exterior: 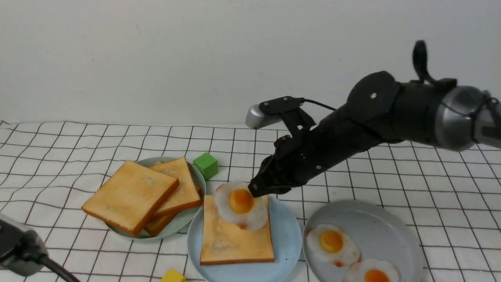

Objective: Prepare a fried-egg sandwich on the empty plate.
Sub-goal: Use the right arm to place the fried egg on the slice of bread in the middle, then use the left arm to grab a slice of bread

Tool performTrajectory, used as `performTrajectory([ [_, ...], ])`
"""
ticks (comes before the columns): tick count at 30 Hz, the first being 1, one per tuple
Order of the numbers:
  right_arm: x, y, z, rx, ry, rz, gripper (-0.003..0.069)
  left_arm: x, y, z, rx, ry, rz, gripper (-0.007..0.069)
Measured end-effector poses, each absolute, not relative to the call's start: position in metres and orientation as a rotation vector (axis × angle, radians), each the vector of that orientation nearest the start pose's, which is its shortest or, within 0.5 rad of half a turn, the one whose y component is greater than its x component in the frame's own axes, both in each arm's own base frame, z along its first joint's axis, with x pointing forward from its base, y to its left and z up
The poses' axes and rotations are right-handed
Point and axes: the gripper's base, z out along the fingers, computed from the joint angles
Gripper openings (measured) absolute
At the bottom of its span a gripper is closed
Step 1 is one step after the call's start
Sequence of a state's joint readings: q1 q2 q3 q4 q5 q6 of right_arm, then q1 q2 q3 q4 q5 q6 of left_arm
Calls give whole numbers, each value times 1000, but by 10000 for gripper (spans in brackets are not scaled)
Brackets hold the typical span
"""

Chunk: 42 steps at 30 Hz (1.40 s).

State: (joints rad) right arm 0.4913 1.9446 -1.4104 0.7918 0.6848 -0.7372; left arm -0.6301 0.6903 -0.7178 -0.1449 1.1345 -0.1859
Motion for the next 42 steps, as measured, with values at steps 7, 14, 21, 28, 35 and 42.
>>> performTrajectory([
  [7,355,236,208,-878,2431,732,339,77,-71,309,468,2561,-524,71],
  [14,323,215,296,-1028,2331,623,548,100,-86,317,181,2440,-684,85],
  [21,258,167,388,-947,2361,467,561,147,-118,296,-132,2487,-755,153],
  [28,198,128,424,-886,2321,401,561,208,-119,299,-217,2562,-610,303],
  [35,127,94,397,-861,2299,472,561,281,-30,299,-491,2531,-665,344],
  [42,94,78,370,-841,2281,502,561,328,30,282,-408,2508,-641,422],
])
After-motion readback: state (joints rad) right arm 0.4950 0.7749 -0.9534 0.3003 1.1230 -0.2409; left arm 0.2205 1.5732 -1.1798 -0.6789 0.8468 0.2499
